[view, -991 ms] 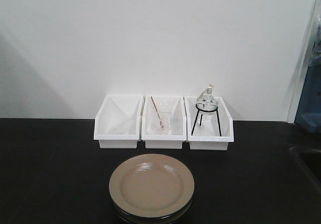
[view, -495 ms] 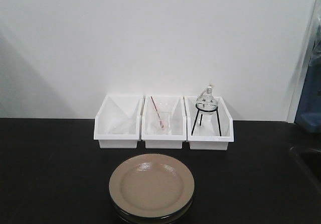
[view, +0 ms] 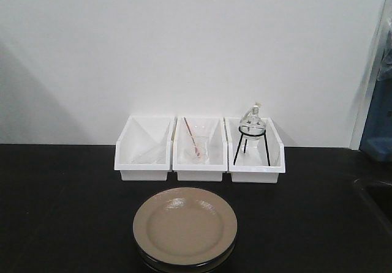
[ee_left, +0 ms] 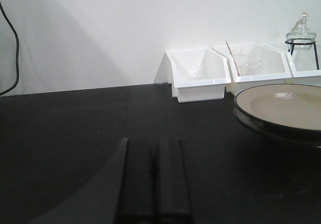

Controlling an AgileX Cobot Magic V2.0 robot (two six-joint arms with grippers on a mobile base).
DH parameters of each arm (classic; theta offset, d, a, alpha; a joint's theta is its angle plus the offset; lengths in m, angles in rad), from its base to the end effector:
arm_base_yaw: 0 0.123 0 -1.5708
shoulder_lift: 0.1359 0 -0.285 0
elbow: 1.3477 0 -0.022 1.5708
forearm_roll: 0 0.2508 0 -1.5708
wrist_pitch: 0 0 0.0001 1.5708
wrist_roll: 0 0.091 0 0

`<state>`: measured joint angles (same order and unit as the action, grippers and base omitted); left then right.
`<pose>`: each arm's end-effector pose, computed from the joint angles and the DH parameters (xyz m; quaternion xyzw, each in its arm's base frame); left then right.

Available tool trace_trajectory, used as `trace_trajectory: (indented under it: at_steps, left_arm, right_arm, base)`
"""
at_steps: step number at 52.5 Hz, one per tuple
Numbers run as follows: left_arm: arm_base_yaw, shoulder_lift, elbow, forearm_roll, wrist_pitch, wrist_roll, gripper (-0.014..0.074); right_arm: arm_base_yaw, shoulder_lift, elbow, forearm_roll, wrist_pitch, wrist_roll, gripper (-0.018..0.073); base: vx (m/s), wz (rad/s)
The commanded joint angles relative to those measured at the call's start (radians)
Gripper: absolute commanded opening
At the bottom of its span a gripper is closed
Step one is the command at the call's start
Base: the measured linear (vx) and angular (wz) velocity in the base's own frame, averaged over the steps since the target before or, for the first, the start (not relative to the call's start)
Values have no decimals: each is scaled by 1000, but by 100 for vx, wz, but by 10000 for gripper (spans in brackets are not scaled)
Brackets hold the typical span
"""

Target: Arrange circular plates on left workspace

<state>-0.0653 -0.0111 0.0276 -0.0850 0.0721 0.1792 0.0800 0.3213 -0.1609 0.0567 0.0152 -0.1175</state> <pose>0.0567 -0.0043 0.1979 0.0586 0.7051 0.0081 0.7067 0.0864 0.0070 0.2443 -0.0522 0.7358 0.0068 0.6751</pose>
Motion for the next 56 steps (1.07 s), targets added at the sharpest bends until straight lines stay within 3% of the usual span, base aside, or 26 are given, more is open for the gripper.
trace_trajectory:
  at_steps: [1,12,25,31,56]
  left_arm:
    - [0,-4,20,3,-78,-11,-6]
    - [0,-4,20,3,-78,-11,-6]
    - [0,-7,20,3,-72,-11,-6]
    - [0,-7,20,3,-72,-11,-6]
    - [0,-7,20,3,-72,-11,-6]
  right_arm:
    - [-75,-103,48,-30,-50,53,-5]
    - [-142,-353,178,-57,-29,65,-5]
    - [-139,-345,212,-94,4,154,-5]
    - [-139,-344,212,-136,3,158,-5]
    - [-139,-344,212,-135,3,158,-5]
  base:
    - [0,0]
    - [0,0]
    - [0,0]
    - [0,0]
    - [0,0]
